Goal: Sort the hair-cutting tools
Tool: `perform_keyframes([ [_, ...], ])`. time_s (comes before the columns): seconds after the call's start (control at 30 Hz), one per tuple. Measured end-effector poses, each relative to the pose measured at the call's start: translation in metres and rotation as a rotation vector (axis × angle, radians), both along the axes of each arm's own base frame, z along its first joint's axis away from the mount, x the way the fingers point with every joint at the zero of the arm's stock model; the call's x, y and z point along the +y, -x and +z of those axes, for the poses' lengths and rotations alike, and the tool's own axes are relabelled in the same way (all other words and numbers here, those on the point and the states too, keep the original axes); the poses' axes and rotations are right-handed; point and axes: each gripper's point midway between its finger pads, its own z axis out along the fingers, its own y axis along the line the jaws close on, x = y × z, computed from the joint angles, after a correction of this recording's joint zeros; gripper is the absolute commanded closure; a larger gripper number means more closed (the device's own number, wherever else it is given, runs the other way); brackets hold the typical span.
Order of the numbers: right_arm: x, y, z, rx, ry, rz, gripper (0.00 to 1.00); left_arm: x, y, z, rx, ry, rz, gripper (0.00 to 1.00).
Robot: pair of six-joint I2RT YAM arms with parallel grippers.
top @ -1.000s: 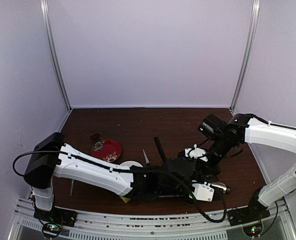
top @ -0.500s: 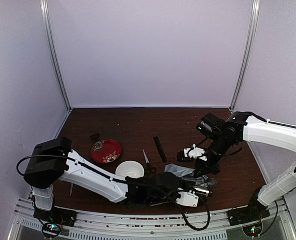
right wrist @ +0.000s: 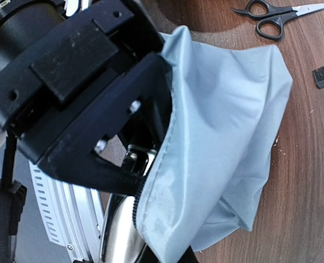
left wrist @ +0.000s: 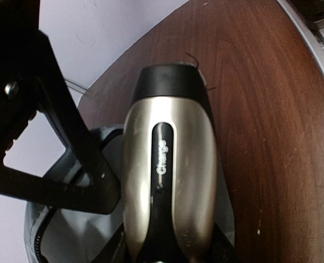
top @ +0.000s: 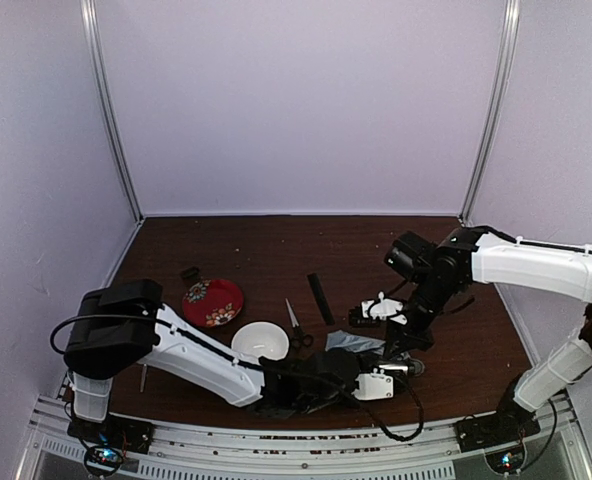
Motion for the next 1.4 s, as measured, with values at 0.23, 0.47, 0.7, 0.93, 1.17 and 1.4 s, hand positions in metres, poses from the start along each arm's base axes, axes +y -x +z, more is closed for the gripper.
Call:
perform_keyframes([
  [0.23, 0.0, -0.012, -0.003, -0.007, -0.009, -0.037, 1.0, 0.004, -0.013, -0.003, 0.049, 0.034, 0.109, 1.0],
  [0.47, 0.001, -0.017, -0.008, 0.014, -0.001, -0.082, 0.73, -0.002, -0.017, -0.017, 0.103, 0.028, 0.138, 0.96],
  [0.7, -0.014, -0.032, -0.011, 0.042, 0.005, -0.186, 0.61, -0.004, -0.025, -0.023, 0.12, 0.015, 0.164, 0.68],
  [0.93, -0.04, -0.037, -0.016, 0.028, 0.03, -0.261, 0.58, -0.007, -0.024, -0.025, 0.137, -0.007, 0.159, 0.51],
  [1.17, -0.062, -0.031, -0.034, 0.058, 0.085, -0.318, 0.56, -0.013, -0.011, -0.03, 0.199, -0.039, 0.097, 0.39],
  [1.4, -0.069, -0.026, -0.043, 0.075, 0.105, -0.335, 0.54, -0.023, 0.002, -0.027, 0.235, -0.072, 0.01, 0.43],
])
